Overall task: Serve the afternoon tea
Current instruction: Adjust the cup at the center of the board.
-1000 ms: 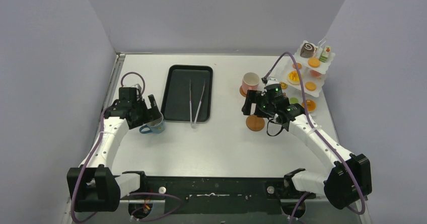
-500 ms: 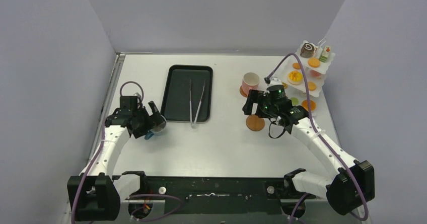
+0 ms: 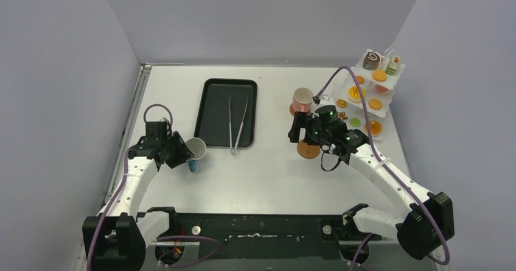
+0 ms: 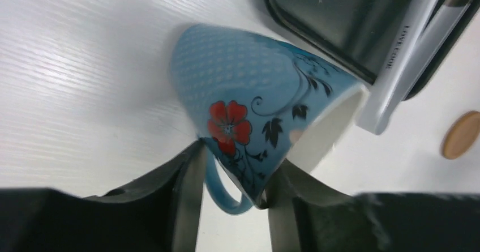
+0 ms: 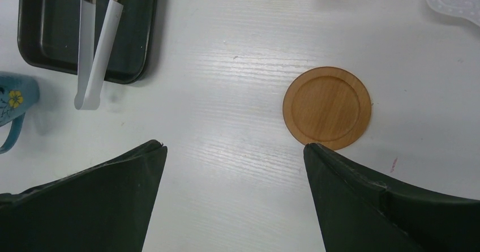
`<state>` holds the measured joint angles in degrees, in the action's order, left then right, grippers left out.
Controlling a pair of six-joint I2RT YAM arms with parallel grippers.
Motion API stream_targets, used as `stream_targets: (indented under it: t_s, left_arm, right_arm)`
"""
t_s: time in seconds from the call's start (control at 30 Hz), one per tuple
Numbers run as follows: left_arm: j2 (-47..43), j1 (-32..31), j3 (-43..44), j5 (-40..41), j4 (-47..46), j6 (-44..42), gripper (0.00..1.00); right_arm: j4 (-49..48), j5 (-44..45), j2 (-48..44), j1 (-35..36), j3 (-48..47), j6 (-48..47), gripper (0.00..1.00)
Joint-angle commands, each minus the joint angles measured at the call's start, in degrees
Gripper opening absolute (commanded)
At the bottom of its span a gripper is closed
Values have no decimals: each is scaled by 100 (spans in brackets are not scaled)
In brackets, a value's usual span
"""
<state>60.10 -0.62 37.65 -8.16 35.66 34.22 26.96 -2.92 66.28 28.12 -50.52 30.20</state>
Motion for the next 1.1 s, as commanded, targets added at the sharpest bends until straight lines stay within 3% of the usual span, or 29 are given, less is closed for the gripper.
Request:
stream_targets:
  t_s: [0.0,0.1,0.2,0.63,0.8,0.97,1.07]
  left_arm:
    - [166,189,277,135,-435,-113,30]
    - [285,205,436,124,-303,-241,17]
    - [186,209,533,94,-209,-322,11]
    - [-368,195,621,-271,92,-18,9]
    - [-602,179,548,-515,347,464,10]
    - [-888,107,672,-110,1132,835,13]
    - [-1004,-316,805,359,1626,992,14]
  right_arm:
    - [-156,261,-142,137,-19,83,98]
    - [-156,274,-150,179,-10,83,98]
    - [-167,263,-166,199,-2,56,98]
    - [-410,274,-80,617,29,227,99]
    - [-425,475,-94,882,13,302,99]
    - [-383,635,-138,1022,17,318,99]
    - [-406,675,-183,1046,80,337,99]
